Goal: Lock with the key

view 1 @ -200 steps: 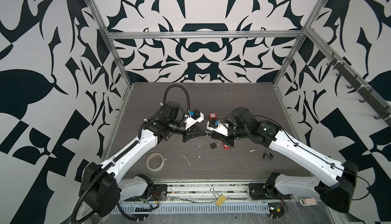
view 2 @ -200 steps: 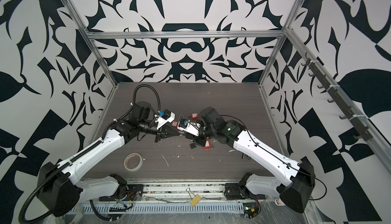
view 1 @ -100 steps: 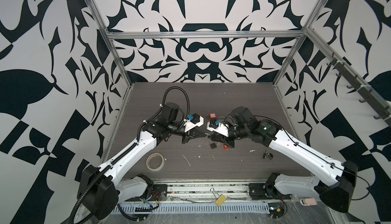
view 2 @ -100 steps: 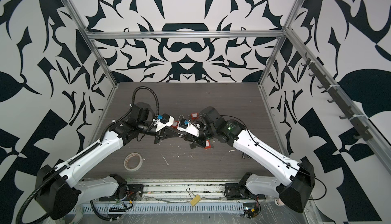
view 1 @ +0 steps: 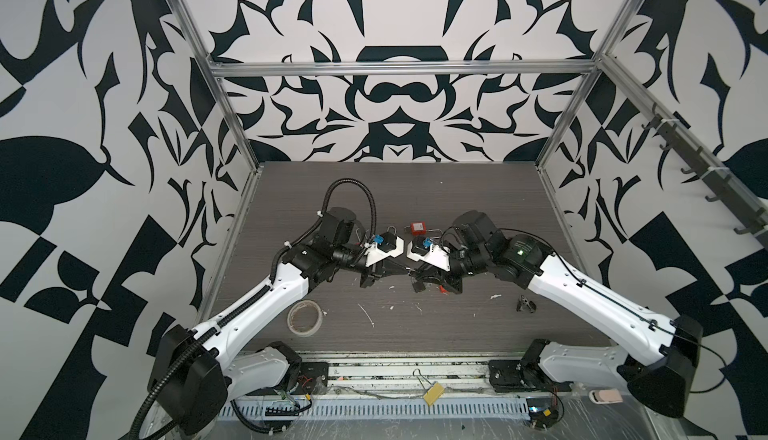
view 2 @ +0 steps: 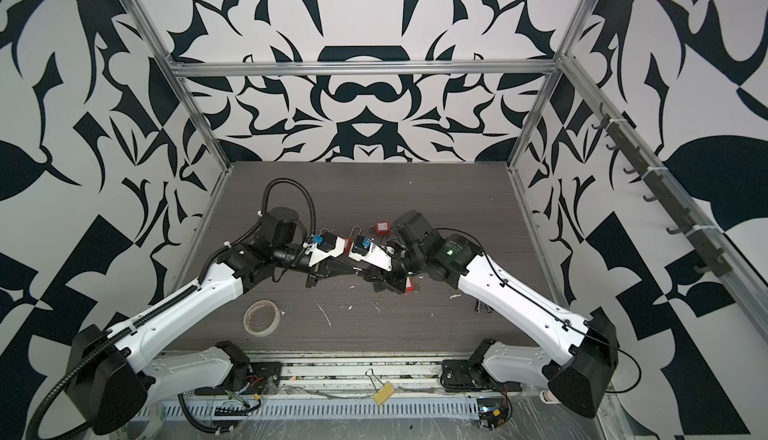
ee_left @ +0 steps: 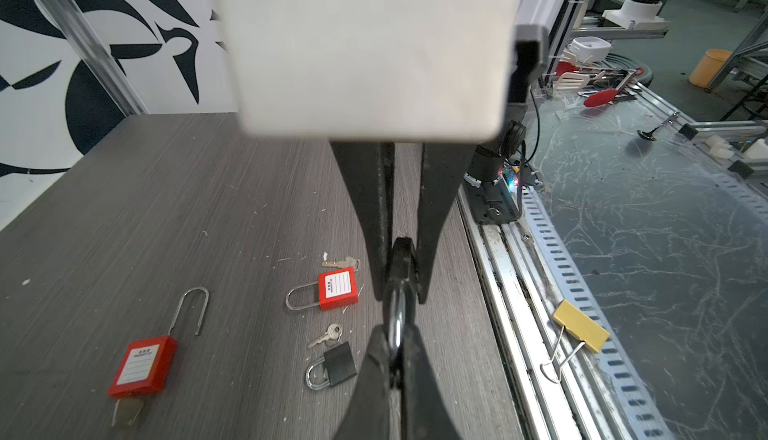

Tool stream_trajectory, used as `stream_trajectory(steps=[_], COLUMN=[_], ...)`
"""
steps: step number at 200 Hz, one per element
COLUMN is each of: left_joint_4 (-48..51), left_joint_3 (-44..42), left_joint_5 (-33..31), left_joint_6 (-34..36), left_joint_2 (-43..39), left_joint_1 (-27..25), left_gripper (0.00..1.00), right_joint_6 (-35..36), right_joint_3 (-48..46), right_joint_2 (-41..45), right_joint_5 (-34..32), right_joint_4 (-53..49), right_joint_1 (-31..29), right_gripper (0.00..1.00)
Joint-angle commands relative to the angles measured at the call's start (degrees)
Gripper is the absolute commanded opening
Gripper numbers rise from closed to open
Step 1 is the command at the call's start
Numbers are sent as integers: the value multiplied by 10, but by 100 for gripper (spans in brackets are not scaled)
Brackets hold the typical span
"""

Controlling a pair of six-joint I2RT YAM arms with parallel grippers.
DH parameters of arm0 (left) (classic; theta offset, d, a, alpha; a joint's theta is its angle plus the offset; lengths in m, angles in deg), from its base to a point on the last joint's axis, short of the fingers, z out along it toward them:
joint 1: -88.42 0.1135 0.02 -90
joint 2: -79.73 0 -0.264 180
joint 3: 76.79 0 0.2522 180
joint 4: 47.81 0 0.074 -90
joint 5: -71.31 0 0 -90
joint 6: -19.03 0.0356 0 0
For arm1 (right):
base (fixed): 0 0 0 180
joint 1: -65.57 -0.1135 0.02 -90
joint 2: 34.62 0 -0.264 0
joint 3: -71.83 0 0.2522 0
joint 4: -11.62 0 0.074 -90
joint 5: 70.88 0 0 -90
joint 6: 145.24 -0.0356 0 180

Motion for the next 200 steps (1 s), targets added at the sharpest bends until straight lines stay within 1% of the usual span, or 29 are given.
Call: stream_trajectory(steps=[1, 33, 62, 88, 99, 136, 172, 200], left_joint_4=[-15, -33, -51, -66, -68, -69, -62, -58], left_joint_3=[-19, -39, -48, -54, -52, -44, -43, -51], left_joint_5=[13, 3, 18, 29, 36, 52, 56, 52], left_joint_6=[11, 35, 7, -17, -28, -59, -74, -67], left_joint_2=[-5, -20, -16, -5, 4, 26, 41, 41], left_joint_1=[-27, -40, -42, -50, -50, -51, -51, -51], left_gripper=[0, 0, 0, 0, 0, 0, 0, 0], right_joint_6=[-20, -26, -36, -32, -23, -8, -10, -17], right_joint_3=[23, 34, 35, 38, 40, 47, 35, 37], right_joint_2=[5, 2, 0, -11, -16, -25, -16, -14], right_joint_5=[50, 66, 63, 52, 33, 6, 7, 27], right_joint_4=[130, 144, 183, 206, 209, 242, 308, 315], right_joint_1=[-2, 4, 7, 7, 7, 7, 7, 9], right_gripper=[3, 1, 1, 0, 0, 0, 0, 0])
